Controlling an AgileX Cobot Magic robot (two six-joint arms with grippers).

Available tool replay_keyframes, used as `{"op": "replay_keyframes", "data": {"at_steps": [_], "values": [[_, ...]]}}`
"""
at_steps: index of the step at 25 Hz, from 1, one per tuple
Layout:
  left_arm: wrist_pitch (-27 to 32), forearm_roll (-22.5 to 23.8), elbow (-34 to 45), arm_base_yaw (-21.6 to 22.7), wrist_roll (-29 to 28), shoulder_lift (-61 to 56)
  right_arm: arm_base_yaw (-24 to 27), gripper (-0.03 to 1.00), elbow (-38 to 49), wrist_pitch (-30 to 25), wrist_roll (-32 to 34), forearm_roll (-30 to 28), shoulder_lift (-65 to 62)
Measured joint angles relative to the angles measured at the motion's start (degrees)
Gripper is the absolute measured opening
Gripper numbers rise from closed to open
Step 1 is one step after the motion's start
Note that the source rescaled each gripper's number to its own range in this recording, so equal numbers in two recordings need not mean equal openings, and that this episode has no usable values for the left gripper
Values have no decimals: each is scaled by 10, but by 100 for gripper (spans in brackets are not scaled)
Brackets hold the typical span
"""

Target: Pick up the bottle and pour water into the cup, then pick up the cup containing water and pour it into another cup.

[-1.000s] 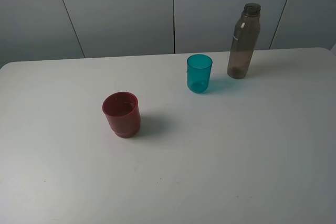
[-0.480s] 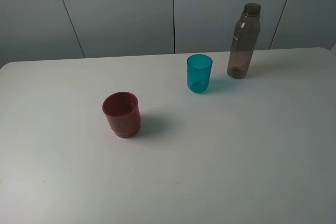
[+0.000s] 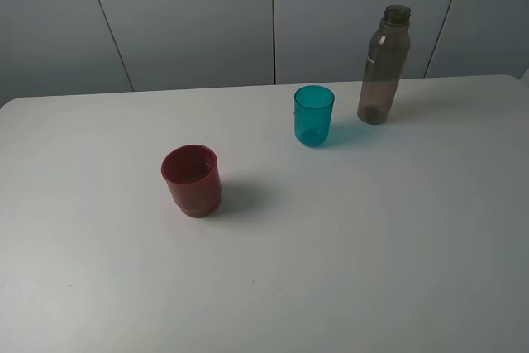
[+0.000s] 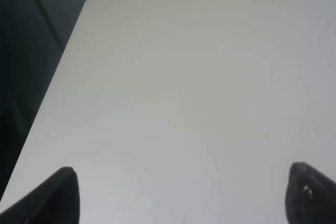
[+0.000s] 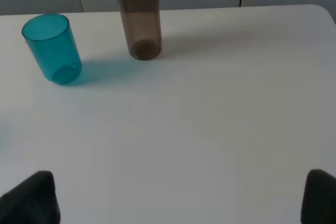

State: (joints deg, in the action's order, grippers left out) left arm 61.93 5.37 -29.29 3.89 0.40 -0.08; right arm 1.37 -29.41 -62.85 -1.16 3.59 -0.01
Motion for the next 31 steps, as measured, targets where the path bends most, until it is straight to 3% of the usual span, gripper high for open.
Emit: {"op": "replay_keyframes", "data": {"at_steps": [31], "values": [[0, 0, 0, 0, 0, 0, 0, 99, 0, 0, -42, 18, 0]]}}
